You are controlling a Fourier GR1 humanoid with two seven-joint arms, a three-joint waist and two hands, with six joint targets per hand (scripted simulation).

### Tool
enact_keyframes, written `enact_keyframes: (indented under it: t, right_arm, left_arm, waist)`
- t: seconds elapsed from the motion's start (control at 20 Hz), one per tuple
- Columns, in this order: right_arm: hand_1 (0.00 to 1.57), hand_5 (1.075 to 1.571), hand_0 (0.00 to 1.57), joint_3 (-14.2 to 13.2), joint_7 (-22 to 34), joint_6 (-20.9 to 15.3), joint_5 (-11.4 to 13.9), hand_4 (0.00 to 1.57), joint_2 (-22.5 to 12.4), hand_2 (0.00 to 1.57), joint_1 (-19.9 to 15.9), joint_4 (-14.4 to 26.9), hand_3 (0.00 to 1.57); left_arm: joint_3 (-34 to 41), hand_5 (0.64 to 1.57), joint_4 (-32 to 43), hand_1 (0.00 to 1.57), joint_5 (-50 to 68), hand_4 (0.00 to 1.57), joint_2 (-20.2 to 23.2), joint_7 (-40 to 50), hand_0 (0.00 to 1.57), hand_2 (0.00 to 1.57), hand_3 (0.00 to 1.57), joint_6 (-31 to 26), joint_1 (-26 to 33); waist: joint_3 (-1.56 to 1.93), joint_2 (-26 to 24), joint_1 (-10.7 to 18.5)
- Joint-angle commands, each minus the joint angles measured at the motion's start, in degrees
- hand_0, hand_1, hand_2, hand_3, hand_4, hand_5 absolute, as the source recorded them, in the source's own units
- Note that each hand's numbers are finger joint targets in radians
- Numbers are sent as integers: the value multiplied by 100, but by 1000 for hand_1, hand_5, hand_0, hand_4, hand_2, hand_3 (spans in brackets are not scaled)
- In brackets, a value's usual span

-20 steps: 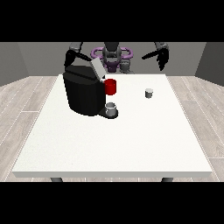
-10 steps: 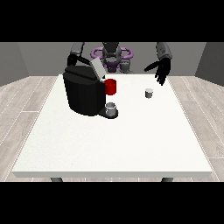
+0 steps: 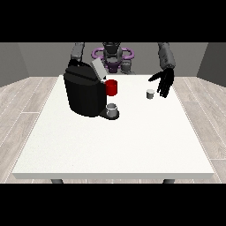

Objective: Insert the coffee pod into the coffee machine and close the lid

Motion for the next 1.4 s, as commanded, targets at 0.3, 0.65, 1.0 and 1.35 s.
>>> enact_keyframes:
  t: [0.3, 0.65, 1.0, 1.35]
  right_arm:
    - [0, 1571, 0, -152, -138, -94, 4, 0, 71, 0, -481, 802, 0]
    - [0, 1571, 0, -267, -483, 185, -197, 0, -69, 0, -617, 1039, 0]
    - [0, 1571, 0, -253, -302, 141, -236, 0, -45, 0, -603, 1187, 0]
    - [0, 1571, 0, -115, -220, -270, 260, 0, -27, 0, -428, 1383, 0]
  left_arm:
    - [-301, 1571, 767, 940, -1069, 81, -484, -89, 940, 950, 692, 1025, -631]
    - [-598, 1571, 1054, 924, -1797, 413, -283, -272, 924, 1016, 845, 1305, -904]
    - [-1092, 1571, 1532, 757, -2533, 348, -564, 49, 757, 928, 769, 1284, -845]
    - [-819, 1571, 2030, 909, -2619, 411, -362, -395, 909, 1050, 956, 1132, -1167]
  waist:
    - [1, 20, 146]
    - [3, 155, 58]
    - [3, -37, -10]
    - [0, -129, 77]
